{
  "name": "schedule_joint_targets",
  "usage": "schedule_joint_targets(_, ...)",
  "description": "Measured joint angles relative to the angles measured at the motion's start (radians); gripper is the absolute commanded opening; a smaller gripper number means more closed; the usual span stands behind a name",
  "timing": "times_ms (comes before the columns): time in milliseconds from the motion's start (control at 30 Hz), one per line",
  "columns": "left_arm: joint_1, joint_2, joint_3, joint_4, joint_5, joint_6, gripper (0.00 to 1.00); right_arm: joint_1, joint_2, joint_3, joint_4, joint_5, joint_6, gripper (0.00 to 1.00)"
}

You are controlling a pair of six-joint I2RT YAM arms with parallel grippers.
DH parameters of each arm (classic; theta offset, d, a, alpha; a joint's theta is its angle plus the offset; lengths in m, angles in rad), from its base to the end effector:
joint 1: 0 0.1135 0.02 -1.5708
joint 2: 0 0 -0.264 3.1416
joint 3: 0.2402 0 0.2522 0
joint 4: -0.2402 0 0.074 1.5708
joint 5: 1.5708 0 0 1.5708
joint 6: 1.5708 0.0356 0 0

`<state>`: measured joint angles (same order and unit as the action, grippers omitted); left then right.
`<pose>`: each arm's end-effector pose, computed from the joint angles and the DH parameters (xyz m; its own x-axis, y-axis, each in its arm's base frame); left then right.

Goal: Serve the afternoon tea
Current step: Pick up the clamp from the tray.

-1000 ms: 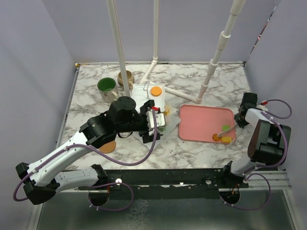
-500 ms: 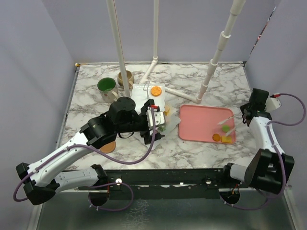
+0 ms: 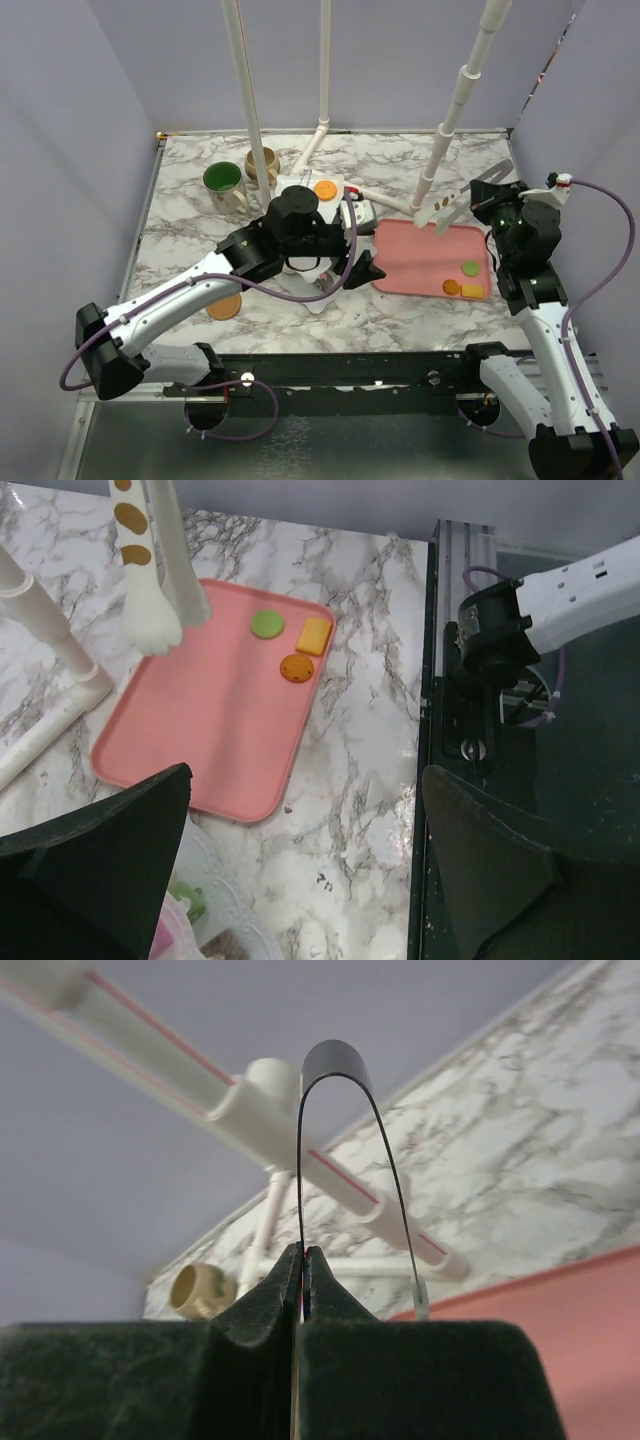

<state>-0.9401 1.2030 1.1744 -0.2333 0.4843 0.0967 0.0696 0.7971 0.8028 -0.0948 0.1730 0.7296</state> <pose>0.1479 -0.2307 0.3855 -0.0574 0.2234 -0.9730 0.9901 0.1378 -0.0267 0.1887 0.0070 0.3540 0.0022 0.6584 -0.7527 0.1356 0.7455 0.6525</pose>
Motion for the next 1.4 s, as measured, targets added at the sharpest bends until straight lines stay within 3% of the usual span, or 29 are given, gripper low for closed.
schedule_joint_targets(233,-0.010,0.181,0.090,0.086,0.006,-0.043,0.99,0.016,-0.114,-0.048,0.138,-0.206,-0.017,0.01)
schedule_joint_targets(467,-0.060,0.355,0.249,0.112,-0.112,0.000,0.99,0.016,-0.148,-0.062,0.217,-0.394,-0.039,0.01)
schedule_joint_targets(667,-0.070,0.400,0.305,0.137,-0.224,0.063,0.98,0.016,-0.171,-0.062,0.222,-0.492,-0.068,0.01)
schedule_joint_targets(867,-0.091,0.407,0.305,0.150,-0.248,0.111,0.84,0.016,-0.204,-0.088,0.275,-0.540,-0.063,0.01)
schedule_joint_targets(1067,-0.100,0.463,0.334,0.155,-0.246,0.106,0.56,0.016,-0.227,-0.125,0.340,-0.556,-0.056,0.01)
schedule_joint_targets(1400,-0.102,0.488,0.350,0.157,-0.298,0.102,0.26,0.016,-0.237,-0.139,0.363,-0.557,-0.053,0.01)
